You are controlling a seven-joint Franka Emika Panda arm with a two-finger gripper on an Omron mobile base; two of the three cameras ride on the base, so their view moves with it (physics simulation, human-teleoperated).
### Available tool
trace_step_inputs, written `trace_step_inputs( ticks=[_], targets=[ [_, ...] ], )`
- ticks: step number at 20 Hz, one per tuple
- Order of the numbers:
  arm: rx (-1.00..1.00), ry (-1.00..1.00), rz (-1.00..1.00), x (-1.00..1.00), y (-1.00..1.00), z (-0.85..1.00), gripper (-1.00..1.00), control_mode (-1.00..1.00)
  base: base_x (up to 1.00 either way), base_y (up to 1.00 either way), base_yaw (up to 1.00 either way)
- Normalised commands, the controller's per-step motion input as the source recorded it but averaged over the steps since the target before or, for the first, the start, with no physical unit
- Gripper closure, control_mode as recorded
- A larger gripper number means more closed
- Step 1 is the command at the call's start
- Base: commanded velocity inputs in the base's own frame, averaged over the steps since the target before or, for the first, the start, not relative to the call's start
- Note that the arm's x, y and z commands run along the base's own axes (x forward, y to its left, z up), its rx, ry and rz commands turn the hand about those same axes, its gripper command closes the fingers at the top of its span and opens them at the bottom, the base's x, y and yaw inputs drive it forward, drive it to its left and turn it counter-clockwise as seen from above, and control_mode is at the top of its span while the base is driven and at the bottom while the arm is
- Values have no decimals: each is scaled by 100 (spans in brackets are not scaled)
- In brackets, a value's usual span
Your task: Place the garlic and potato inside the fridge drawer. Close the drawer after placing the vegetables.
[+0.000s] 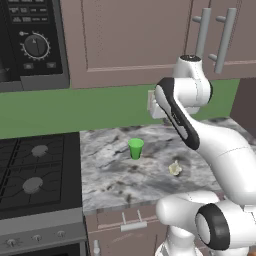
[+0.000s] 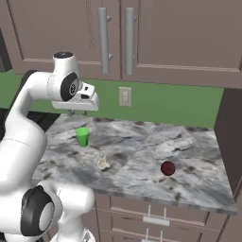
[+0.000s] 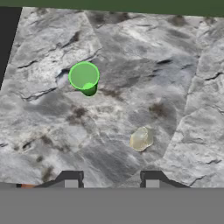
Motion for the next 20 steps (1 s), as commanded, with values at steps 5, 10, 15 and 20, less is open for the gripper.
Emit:
trace_step_inputs(
  ticks=[5, 10, 15, 20],
  targets=[
    [-3, -1, 0, -24, 7, -15, -100, -100, 0, 0, 0],
    [-1, 12, 0, -15, 2, -93, -100, -100, 0, 0, 0],
    [0, 18, 0, -6, -36, -100, -100, -100, 0, 0, 0],
    [2, 11, 0, -2, -49, -97, -100, -100, 0, 0, 0]
  ],
)
